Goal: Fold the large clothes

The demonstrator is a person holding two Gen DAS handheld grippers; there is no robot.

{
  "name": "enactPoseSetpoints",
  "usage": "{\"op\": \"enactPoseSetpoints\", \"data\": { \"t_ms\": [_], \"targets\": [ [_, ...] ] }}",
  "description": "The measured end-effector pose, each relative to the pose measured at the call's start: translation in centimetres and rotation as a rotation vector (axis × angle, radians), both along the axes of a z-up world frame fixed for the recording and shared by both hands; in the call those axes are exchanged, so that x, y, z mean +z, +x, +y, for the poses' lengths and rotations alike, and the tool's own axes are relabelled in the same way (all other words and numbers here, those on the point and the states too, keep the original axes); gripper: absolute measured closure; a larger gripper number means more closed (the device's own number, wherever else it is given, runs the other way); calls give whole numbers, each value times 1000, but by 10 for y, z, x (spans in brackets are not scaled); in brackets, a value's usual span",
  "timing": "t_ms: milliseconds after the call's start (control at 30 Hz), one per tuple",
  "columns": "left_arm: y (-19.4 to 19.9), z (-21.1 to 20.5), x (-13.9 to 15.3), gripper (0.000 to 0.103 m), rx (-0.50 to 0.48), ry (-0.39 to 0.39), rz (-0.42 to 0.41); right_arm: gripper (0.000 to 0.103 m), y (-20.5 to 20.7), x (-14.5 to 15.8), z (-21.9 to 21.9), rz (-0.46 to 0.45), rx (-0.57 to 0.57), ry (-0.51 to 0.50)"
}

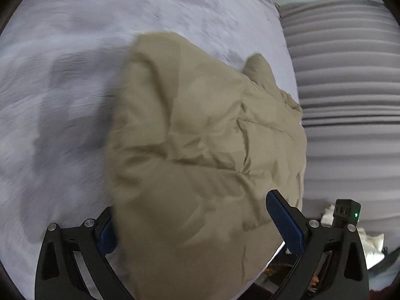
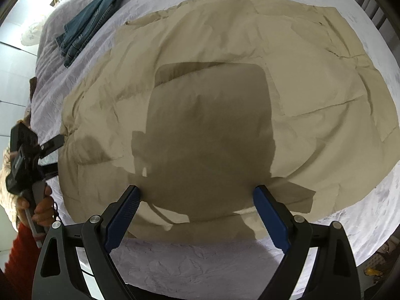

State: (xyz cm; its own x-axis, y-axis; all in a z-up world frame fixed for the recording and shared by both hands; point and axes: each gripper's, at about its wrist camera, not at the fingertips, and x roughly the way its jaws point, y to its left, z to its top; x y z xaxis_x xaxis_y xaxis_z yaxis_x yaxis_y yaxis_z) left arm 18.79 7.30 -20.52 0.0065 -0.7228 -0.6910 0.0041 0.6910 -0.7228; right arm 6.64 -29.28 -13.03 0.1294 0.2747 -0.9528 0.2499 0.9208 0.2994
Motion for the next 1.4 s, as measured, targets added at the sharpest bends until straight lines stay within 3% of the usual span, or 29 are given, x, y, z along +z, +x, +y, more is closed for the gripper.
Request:
{"op": "enactPoseSetpoints", "data": {
  "t_ms": [267,333,400,533,567,600,700,867,1033,1200,1400],
  "targets": [
    [3,-35,-18,3,-145,57,23,9,2,9,-3,-9,-5,16],
    [4,-37,-16,35,-170,45,20,9,3,18,-7,-32,-13,12],
    [4,-33,-14,55,-153,-4,42,9,5,25,-14,-59,-22,-4],
    [2,-25,-2,71,-108,-21,36,9,13,35,-32,-114,-60,-58],
    [-2,-23,4,72,-105,-15,24,10,16,36,-39,-130,-75,-62],
    [-5,-23,12,73,-104,-2,7,17,18,37,-43,-150,-88,-60],
    [-7,-25,32,75,-103,27,-30,88,28,33,-54,-176,-96,-73],
    [-15,-32,81,77,-84,82,-87,90,48,12,-50,-196,-26,-21],
    [-29,-62,146,77,-90,73,-177,90,65,-8,-45,-194,67,31],
    [-37,-120,186,77,-77,83,-197,91,79,-34,-64,-161,69,174],
    [-34,-222,201,77,-119,161,-220,100,84,-72,-89,-108,-37,382]
  ]
}}
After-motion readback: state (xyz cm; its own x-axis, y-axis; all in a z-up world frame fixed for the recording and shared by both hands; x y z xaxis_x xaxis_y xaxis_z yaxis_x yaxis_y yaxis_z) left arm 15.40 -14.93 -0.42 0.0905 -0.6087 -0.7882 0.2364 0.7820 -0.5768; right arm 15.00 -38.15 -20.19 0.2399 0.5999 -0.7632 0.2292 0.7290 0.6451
